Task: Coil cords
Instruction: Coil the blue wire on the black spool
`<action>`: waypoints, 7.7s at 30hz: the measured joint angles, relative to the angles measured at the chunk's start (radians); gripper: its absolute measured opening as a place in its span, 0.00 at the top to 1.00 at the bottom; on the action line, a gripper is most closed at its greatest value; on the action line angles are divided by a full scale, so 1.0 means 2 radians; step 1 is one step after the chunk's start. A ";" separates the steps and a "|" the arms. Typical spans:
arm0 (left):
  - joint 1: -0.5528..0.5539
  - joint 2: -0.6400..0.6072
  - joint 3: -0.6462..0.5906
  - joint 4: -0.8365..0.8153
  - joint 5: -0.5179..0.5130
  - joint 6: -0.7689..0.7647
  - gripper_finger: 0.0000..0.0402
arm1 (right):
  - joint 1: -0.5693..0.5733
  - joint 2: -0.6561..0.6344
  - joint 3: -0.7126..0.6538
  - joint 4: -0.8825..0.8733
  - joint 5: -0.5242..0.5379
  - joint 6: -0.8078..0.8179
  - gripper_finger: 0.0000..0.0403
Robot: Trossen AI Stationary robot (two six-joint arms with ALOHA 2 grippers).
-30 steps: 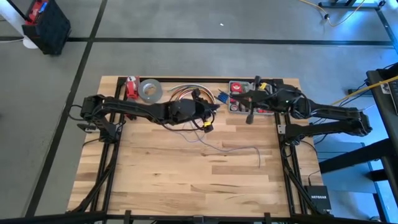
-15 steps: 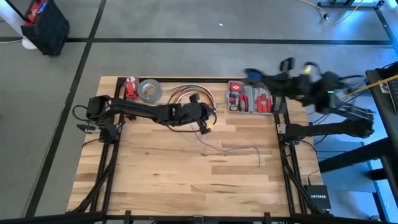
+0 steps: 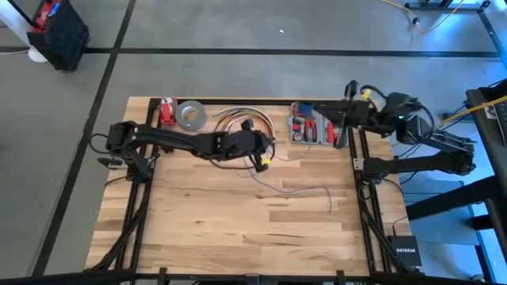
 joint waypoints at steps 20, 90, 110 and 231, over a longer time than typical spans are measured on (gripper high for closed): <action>-0.042 -0.094 0.000 -0.163 -0.009 -0.040 0.66 | 0.000 0.001 -0.039 -0.005 0.062 -0.040 0.99; -0.004 -0.110 -0.081 0.020 0.043 -0.026 0.66 | 0.001 -0.068 -0.307 0.318 0.086 -0.046 0.99; 0.020 0.030 -0.016 0.113 0.110 -0.016 0.66 | 0.000 0.033 -0.312 0.408 0.100 -0.041 0.99; 0.073 -0.046 0.014 0.086 0.024 0.074 0.99 | 0.000 -0.078 -0.235 0.174 0.029 -0.031 1.00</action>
